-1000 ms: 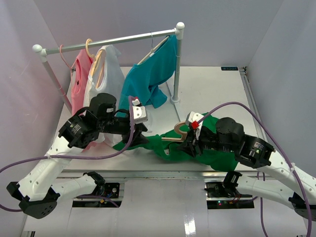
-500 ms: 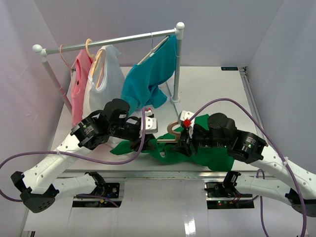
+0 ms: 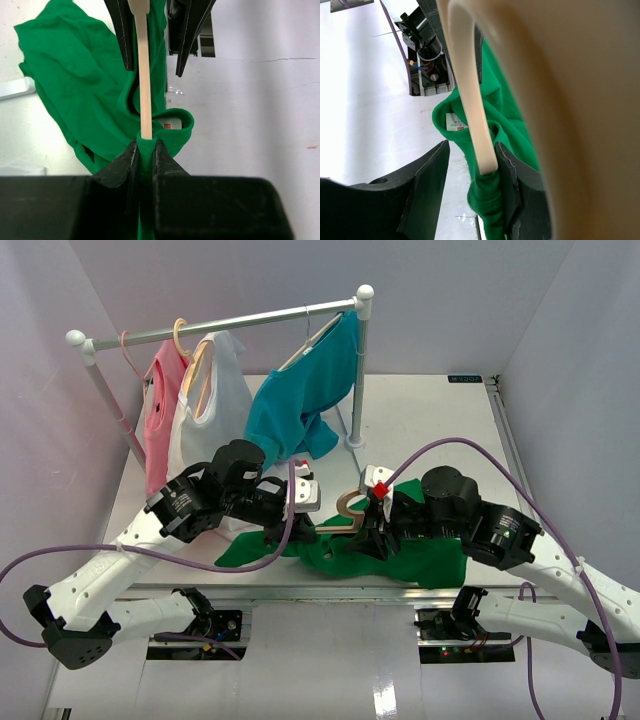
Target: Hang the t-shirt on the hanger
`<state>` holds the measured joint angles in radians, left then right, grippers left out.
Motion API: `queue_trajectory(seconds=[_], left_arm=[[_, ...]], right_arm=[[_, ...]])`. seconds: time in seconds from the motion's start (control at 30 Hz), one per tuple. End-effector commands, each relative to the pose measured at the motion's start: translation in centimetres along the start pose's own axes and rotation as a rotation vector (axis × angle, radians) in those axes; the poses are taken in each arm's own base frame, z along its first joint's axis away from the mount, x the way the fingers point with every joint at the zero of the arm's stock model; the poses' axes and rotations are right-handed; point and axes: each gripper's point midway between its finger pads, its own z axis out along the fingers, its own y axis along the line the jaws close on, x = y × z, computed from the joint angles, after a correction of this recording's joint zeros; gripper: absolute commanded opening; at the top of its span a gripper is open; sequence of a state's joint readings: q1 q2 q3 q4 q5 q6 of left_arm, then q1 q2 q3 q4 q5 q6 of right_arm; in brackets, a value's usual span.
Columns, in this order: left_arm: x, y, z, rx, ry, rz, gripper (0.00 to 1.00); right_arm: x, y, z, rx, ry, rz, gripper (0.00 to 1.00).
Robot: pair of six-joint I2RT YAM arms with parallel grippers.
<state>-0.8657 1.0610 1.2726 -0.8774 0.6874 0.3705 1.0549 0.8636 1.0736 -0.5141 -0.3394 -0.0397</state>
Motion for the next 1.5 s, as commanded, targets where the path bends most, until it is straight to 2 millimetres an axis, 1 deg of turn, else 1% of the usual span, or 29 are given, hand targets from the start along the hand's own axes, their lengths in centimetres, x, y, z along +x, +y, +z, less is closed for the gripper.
queue_trajectory(seconds=[0.0, 0.1, 0.13, 0.2, 0.23, 0.3, 0.4, 0.57, 0.77, 0.83, 0.93, 1.03, 1.13, 1.2, 1.3, 1.33, 1.4, 1.47], left_arm=[[-2.4, -1.6, 0.2, 0.116, -0.057, -0.012, 0.01], [-2.0, -0.8, 0.1, 0.065, -0.024, -0.032, 0.00], [-1.6, -0.4, 0.0, 0.036, -0.014, -0.038, 0.00], [-1.4, -0.2, -0.5, -0.006, -0.019, -0.034, 0.00], [-1.6, -0.3, -0.7, -0.012, -0.030, -0.024, 0.00], [-1.8, -0.4, -1.3, -0.040, -0.048, -0.015, 0.00], [-2.4, -0.5, -2.0, -0.067, -0.075, 0.002, 0.00], [-2.7, -0.1, -2.3, -0.097, -0.078, -0.014, 0.00], [-2.3, 0.2, -2.4, -0.129, -0.081, -0.020, 0.00], [-2.4, 0.2, -2.6, -0.138, -0.087, -0.022, 0.00], [-2.6, 0.2, -2.7, -0.144, -0.097, -0.024, 0.00], [-2.7, 0.2, -2.6, -0.137, -0.096, -0.032, 0.00], [-2.6, 0.3, -2.5, -0.138, -0.094, -0.037, 0.00], [-2.7, 0.2, -2.4, -0.131, -0.096, -0.042, 0.00], [-3.4, 0.2, -2.6, -0.132, -0.112, -0.033, 0.00], [-3.6, 0.3, -2.5, -0.131, -0.114, -0.033, 0.00], [-4.7, 0.4, -2.8, -0.134, -0.132, -0.022, 0.00], [-6.5, 0.7, -3.4, -0.151, -0.168, -0.006, 0.00]], right_arm=[[-3.8, 0.2, -0.1, -0.016, -0.147, -0.093, 0.09], [-3.4, -1.1, -0.5, 0.069, -0.146, -0.077, 0.15], [-3.5, -1.8, -1.1, 0.122, -0.160, -0.078, 0.18], [-3.0, -3.5, -2.3, 0.241, -0.171, -0.067, 0.27], [-2.8, -3.5, -2.6, 0.250, -0.177, -0.067, 0.30], [-2.1, -5.4, -4.0, 0.385, -0.188, -0.059, 0.37], [-1.7, -6.1, -5.2, 0.448, -0.202, -0.054, 0.43], [-2.1, -6.8, -6.3, 0.507, -0.218, -0.042, 0.47], [-2.5, -6.9, -7.5, 0.544, -0.233, -0.031, 0.56], [-2.8, -6.6, -8.2, 0.543, -0.251, -0.033, 0.59], [-3.8, -5.7, -8.4, 0.495, -0.273, -0.068, 0.60], [-4.9, -4.0, -8.1, 0.395, -0.287, -0.118, 0.63], [-6.1, -2.7, -7.8, 0.320, -0.299, -0.155, 0.71], [-7.1, -2.5, -7.8, 0.307, -0.306, -0.178, 0.77], [-8.7, -2.3, -7.1, 0.275, -0.302, -0.211, 0.80], [-9.7, -2.0, -7.4, 0.263, -0.318, -0.225, 0.81], [-10.9, -2.3, -6.8, 0.263, -0.313, -0.229, 0.82], [-11.7, -2.8, -5.4, 0.254, -0.289, -0.230, 0.82]])
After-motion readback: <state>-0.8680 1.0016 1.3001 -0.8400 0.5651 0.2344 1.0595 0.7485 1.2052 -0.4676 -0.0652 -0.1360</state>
